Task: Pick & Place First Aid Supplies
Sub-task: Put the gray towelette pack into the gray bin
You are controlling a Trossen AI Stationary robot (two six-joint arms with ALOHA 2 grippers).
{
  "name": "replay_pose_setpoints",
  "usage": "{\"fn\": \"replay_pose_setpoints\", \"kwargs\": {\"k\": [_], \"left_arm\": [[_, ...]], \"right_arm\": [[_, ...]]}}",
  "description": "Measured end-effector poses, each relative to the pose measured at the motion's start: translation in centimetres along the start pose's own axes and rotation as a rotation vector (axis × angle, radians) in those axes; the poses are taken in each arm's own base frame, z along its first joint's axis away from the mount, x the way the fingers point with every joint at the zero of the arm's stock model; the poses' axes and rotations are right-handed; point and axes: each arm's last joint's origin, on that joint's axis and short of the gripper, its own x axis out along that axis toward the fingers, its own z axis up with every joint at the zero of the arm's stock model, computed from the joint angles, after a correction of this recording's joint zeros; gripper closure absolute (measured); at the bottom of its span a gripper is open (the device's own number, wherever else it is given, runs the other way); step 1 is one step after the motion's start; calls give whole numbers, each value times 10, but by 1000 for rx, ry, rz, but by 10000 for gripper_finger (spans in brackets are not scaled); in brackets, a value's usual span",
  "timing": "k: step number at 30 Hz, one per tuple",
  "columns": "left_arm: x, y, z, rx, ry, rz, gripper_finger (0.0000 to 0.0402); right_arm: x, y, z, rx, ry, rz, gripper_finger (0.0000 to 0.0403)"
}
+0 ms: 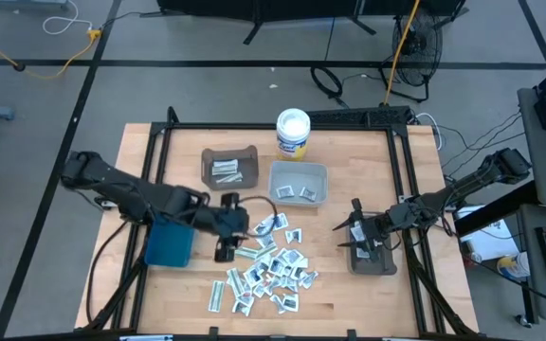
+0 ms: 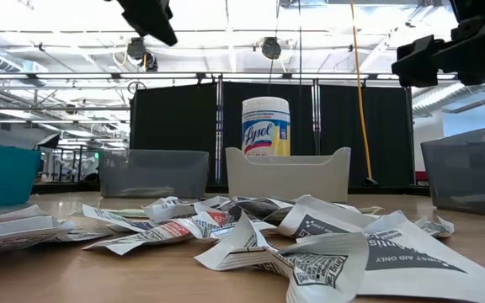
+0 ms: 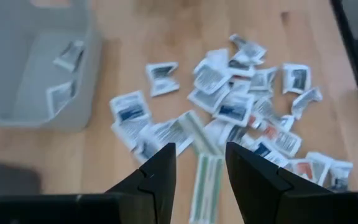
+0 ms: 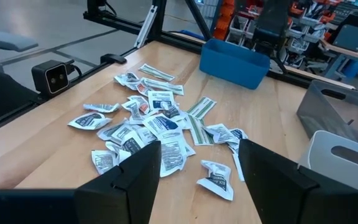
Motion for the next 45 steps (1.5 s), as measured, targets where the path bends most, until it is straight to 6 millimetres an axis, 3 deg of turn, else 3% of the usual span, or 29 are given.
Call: {"fn": "replay_pose_setpoints", "kwargs": {"k": [4,10,16,25,29,37,45], "left_arm": [[24,-13,-3,30,37,18,256],[53,-16,-12,4,135,51,256],[56,-37,-17,129,87,176,256],[47,-51,-23,195,26,340,256],[47,-53,-45,197,-30,471,256],[26,-46,-95,82,-402,402,256],[13,-16,-141,120,-809,275,256]], "right_arm": [[0,1,0,0,-5,27,193],[1,1,1,27,-10,25,193],[13,3,10,2,-80,66,193],[63,-9,49,8,153,50,193],[92,-8,57,23,247,119,193],[125,-10,40,66,349,106,193],[140,-30,26,185,351,23,193]]}}
